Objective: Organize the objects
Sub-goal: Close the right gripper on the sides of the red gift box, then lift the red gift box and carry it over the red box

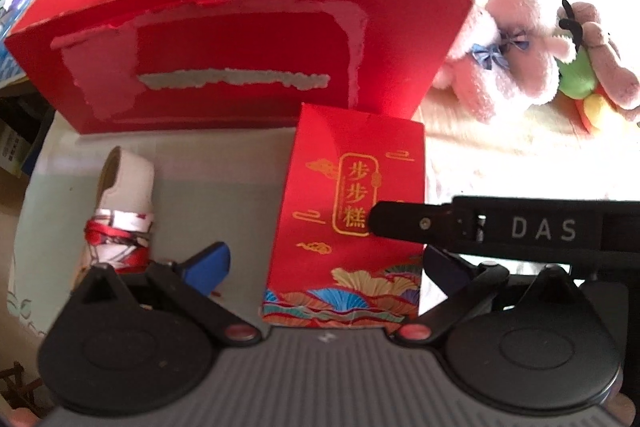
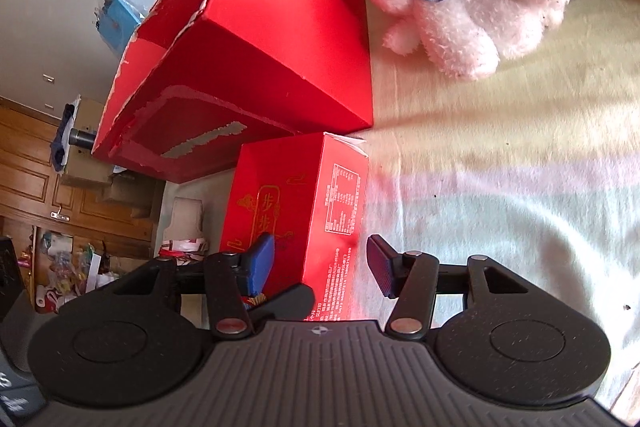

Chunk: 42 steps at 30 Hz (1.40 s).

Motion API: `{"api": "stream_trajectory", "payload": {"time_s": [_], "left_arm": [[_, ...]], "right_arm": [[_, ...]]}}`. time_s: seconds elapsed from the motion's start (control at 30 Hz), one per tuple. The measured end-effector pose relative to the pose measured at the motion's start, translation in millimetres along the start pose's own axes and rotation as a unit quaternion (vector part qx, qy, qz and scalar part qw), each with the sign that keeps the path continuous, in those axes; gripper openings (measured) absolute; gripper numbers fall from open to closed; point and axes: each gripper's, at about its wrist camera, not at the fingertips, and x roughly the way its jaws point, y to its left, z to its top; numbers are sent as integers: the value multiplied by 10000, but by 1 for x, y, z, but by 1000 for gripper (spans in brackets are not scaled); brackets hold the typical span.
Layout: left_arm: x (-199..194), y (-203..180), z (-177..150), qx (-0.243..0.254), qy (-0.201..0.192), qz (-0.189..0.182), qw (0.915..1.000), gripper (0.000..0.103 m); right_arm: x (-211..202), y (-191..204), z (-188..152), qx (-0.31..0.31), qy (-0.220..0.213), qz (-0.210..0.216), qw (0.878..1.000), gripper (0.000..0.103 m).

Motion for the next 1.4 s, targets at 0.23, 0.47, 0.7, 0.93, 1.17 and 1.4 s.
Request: {"api": "stream_trajectory", "payload": {"time_s": [0.23,0.47,0.7,0.93,1.17,1.4], "left_arm": [[19,-7,-4,149,287,76,9994,102],[26,-9,-6,186,416,6,9990,86],[24,-14,-6,313,343,86,9989,83],[28,-18,-5,350,375,174,9985,83],[27,-21,-4,351,331,223,9986,81],[27,-31,-6,363,325,270,9984,81]], "right_arm": [[4,-1,0,53,6,51,10000,56],[5,3,0,-82,-48,131,9999,47],[9,12,-2,-294,-126,52,9995,51],[14,6,-2,-226,-122,162,9995,53],[13,2,-2,-250,-83,266,9993,53],[13,3,-4,-359,-111,291,9989,56]]}}
